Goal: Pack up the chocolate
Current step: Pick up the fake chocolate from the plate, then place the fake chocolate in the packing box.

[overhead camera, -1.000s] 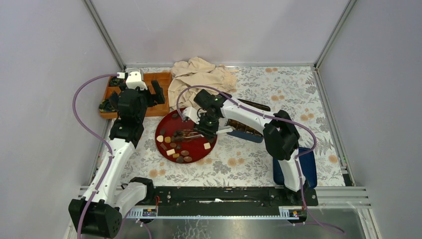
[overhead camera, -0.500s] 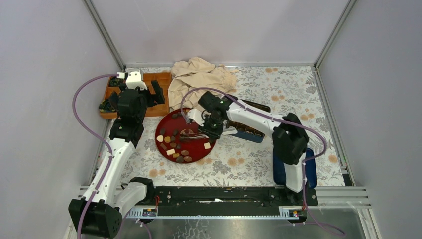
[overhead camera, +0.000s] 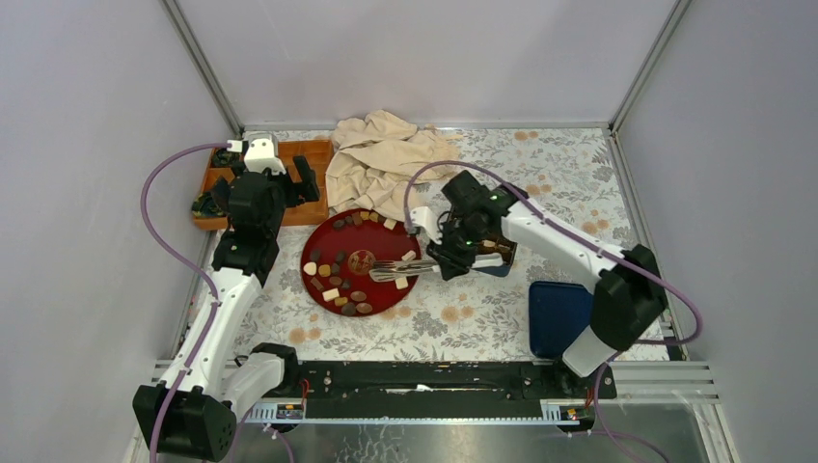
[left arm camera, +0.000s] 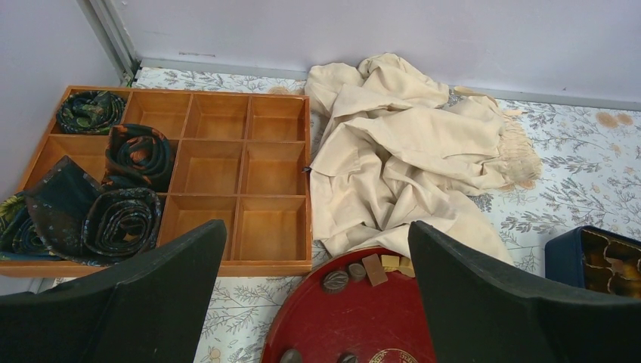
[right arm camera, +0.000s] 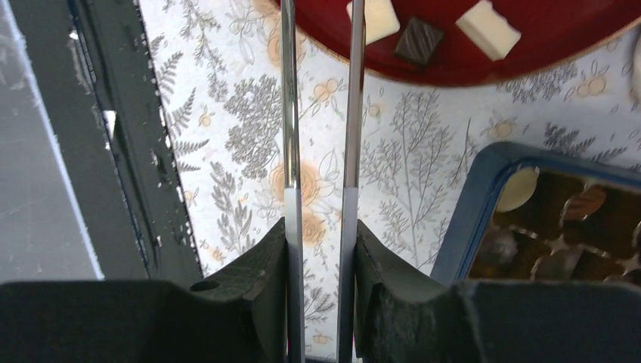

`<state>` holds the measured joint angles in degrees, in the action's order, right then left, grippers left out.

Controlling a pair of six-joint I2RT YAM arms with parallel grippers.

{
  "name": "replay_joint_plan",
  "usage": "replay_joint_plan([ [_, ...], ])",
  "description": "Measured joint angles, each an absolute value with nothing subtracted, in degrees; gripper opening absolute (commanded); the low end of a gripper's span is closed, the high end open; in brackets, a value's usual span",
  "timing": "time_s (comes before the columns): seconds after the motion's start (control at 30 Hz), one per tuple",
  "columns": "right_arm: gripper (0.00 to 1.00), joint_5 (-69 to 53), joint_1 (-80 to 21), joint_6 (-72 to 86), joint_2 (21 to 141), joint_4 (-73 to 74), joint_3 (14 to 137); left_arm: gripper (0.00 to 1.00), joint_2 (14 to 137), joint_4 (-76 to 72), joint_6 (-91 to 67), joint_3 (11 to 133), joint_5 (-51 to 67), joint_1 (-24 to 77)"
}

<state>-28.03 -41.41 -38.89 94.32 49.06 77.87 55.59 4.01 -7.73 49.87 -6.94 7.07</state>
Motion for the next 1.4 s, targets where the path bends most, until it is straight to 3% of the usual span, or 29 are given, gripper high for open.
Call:
replay_joint_plan([
  [0.57,0.05,-40.0,-15.4,-41.8,72.5,48.1,60.6,0.99,55.9,4.0,-7.5,49.6,-6.9,7.1],
  [0.8,0.05,-39.7,-6.9,-42.6,64.8,49.0,56.6,0.99,56.3,4.0,-7.5,49.6,-6.6,7.1],
  [1.4,0.09,-25.4,-3.0,-45.4,59.9,56.3,55.5,0.99,56.4,4.0,-7.5,49.6,-5.5,7.1],
])
